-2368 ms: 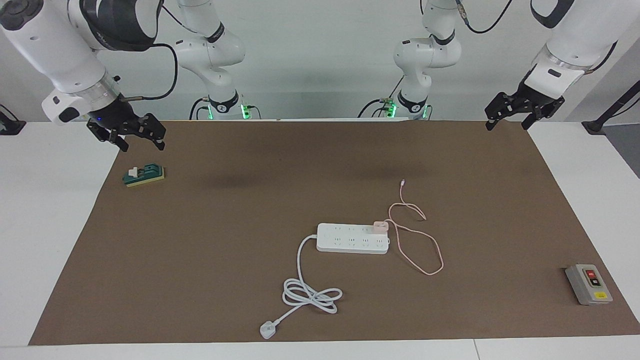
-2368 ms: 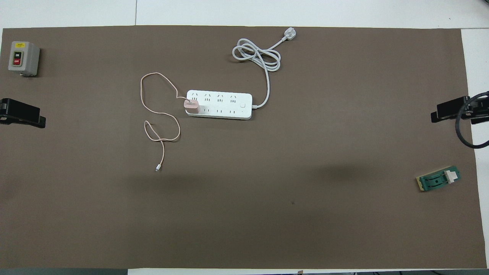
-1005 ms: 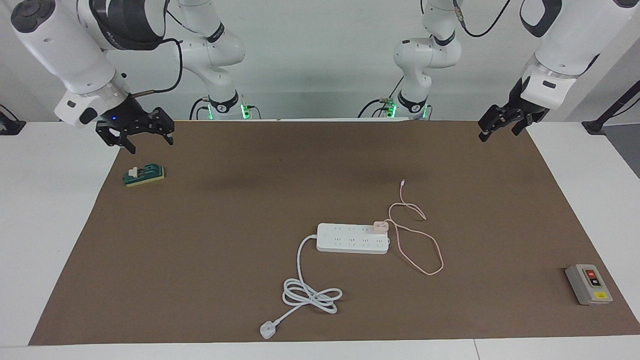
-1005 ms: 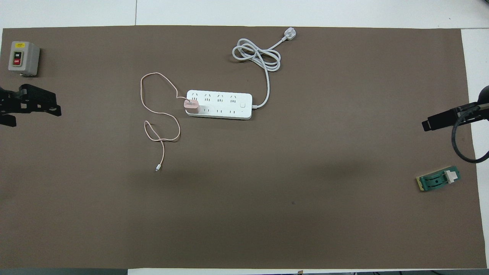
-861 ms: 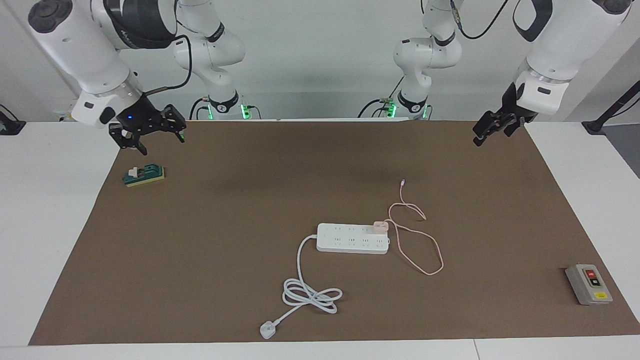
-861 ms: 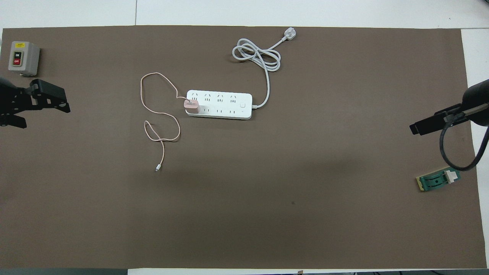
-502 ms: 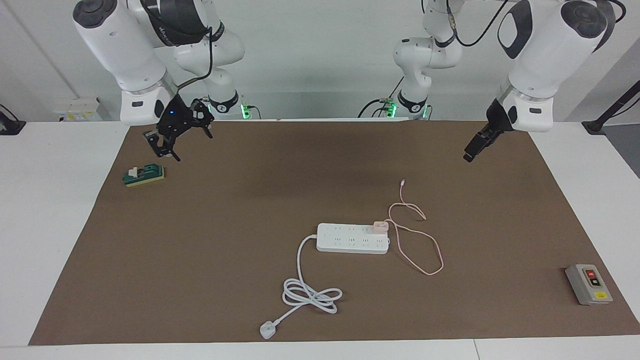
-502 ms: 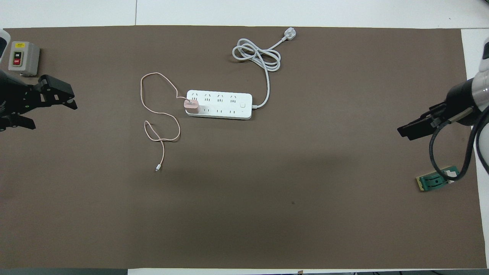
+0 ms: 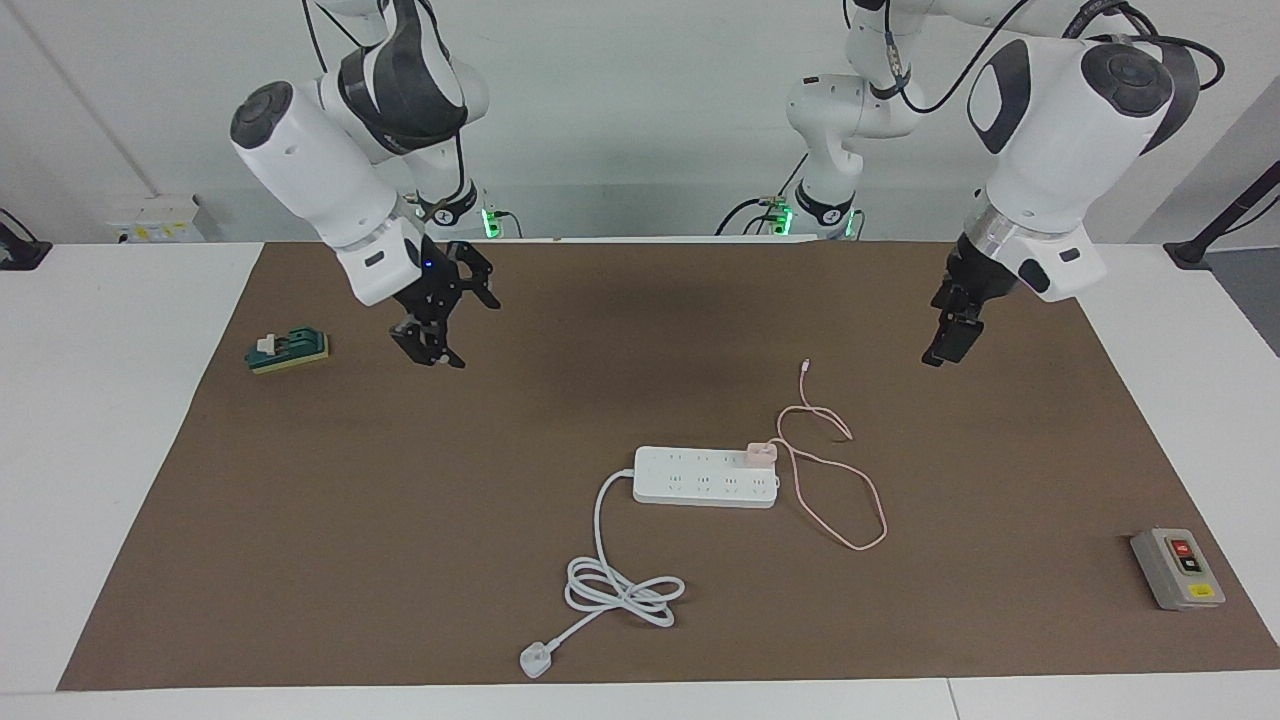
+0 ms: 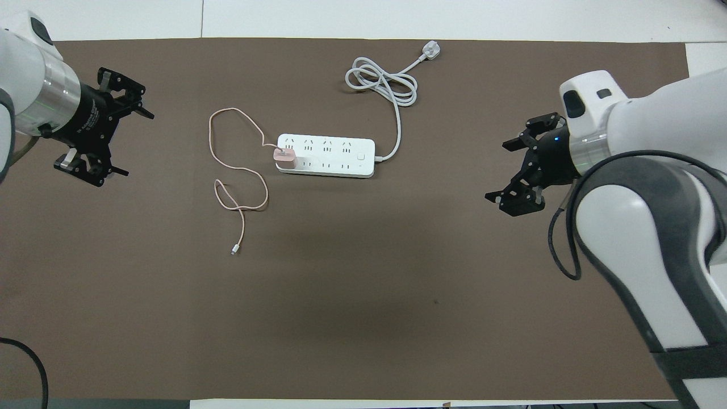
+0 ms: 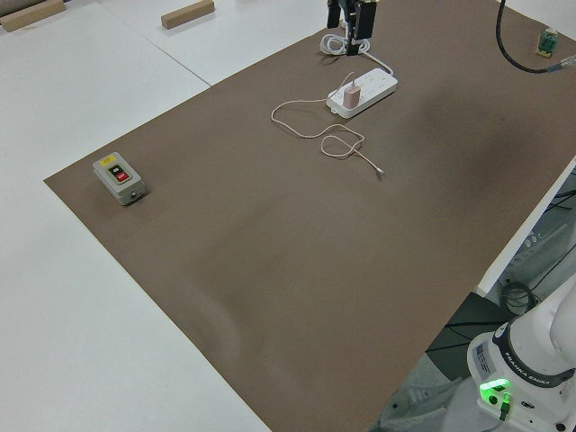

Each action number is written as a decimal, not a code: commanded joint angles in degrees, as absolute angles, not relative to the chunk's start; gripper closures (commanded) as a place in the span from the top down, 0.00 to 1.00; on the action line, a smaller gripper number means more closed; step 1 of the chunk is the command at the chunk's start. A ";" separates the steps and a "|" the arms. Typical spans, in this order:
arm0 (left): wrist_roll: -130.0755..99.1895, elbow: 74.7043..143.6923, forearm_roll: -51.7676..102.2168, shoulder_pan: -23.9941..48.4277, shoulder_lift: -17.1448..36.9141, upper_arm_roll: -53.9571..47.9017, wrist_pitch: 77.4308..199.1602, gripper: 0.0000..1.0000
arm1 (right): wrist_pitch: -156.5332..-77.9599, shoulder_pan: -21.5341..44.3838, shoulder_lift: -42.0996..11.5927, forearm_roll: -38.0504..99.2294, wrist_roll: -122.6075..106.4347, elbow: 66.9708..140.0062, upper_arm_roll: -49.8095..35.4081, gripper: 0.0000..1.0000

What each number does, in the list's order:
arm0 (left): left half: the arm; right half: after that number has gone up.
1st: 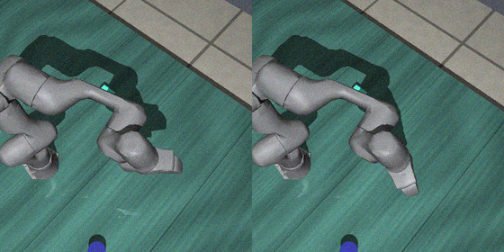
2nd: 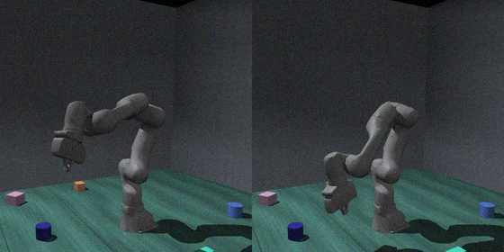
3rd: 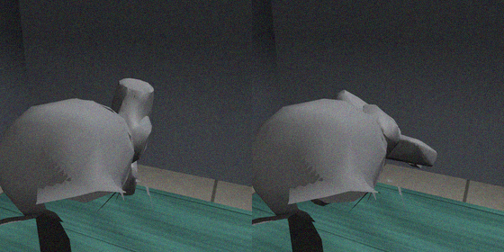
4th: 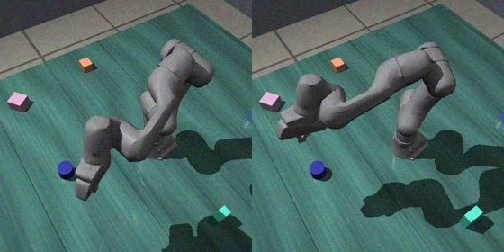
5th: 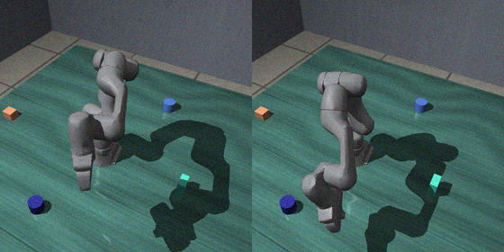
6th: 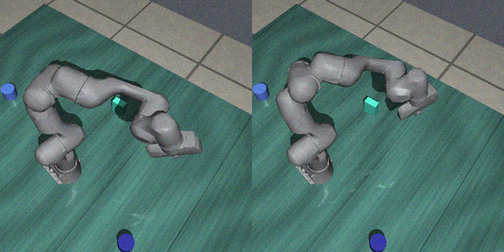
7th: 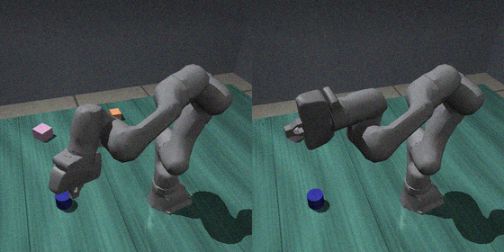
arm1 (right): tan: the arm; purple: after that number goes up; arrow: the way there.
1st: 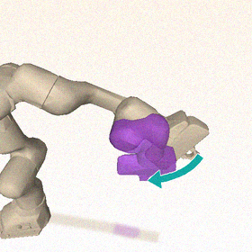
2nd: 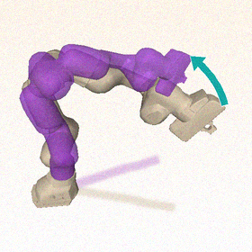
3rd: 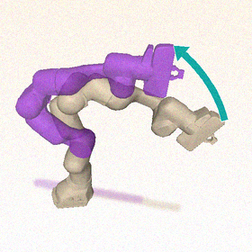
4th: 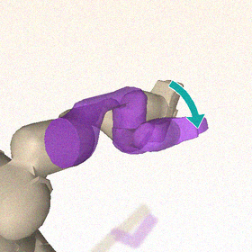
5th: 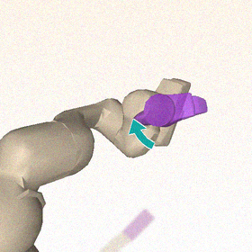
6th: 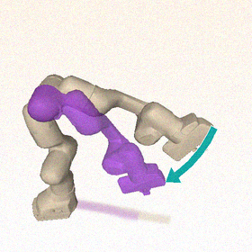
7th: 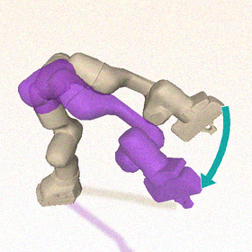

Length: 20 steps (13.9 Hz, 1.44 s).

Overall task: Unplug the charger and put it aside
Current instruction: 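Move the left gripper to the pink charger while the right gripper reaches the strip, then grasp the pink charger with the left gripper while the right gripper holds the strip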

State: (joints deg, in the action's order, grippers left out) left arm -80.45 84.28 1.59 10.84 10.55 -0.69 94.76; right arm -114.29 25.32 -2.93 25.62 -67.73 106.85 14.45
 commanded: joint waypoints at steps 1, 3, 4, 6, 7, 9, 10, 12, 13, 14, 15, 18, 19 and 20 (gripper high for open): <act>-90.94 81.13 1.93 13.79 15.62 -0.09 97.19 1.00 | -118.81 27.77 -5.35 31.62 -77.57 108.10 14.50 1.00; -98.58 78.06 1.93 14.94 19.84 -0.09 99.40 1.00 | -121.45 29.35 -8.42 36.45 -86.44 108.11 14.41 1.00; -99.31 76.92 1.93 15.46 21.52 -0.09 99.40 1.00 | -122.86 30.31 -10.18 37.95 -89.96 108.11 14.41 1.00; -102.46 76.90 2.02 17.92 24.68 -0.09 100.71 1.00 | -124.01 31.03 -13.87 44.26 -95.95 107.32 14.41 1.00; -105.61 76.82 2.02 18.36 26.52 -0.09 102.46 1.00 | -124.19 30.85 -15.28 47.52 -97.89 106.97 14.41 1.00; -108.88 76.73 1.85 20.46 29.87 0.09 107.12 1.00 | -124.45 30.93 -19.49 49.92 -99.14 103.46 14.41 1.00; -109.24 76.47 1.93 21.00 31.19 0.17 107.49 1.00 | -126.63 31.02 -20.99 49.92 -99.05 102.66 14.33 1.00; -109.25 75.24 2.02 22.06 33.56 -0.09 107.75 1.00 | -128.58 30.94 -23.98 50.10 -99.05 101.08 13.19 1.00; -109.42 75.23 2.02 22.67 34.27 -0.09 107.84 1.00 | -128.76 30.85 -25.13 50.10 -99.05 100.03 13.01 1.00; -109.42 75.32 2.02 23.11 34.63 -0.09 107.84 1.00 | -128.76 30.59 -26.35 50.27 -99.05 98.54 13.01 1.00; -109.42 75.41 2.11 23.12 35.15 -0.09 107.84 1.00 | -128.76 30.67 -27.50 52.19 -99.05 97.22 13.01 1.00; -109.42 75.41 2.02 23.90 36.64 -0.09 107.84 1.00 | -130.52 29.11 -31.01 55.28 -98.88 94.93 8.64 1.00; -109.42 75.50 2.02 23.99 36.82 -0.09 107.84 1.00 | -130.69 27.61 -32.59 55.28 -98.88 93.88 6.53 1.00; -109.34 75.50 2.02 23.99 37.26 -0.09 107.84 1.00 | -131.22 27.25 -33.30 55.11 -98.79 92.74 5.11 1.00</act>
State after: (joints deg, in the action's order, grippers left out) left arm -108.82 77.31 1.61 23.14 35.52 -0.78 108.17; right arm -130.26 29.64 -29.78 53.88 -98.05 96.46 8.68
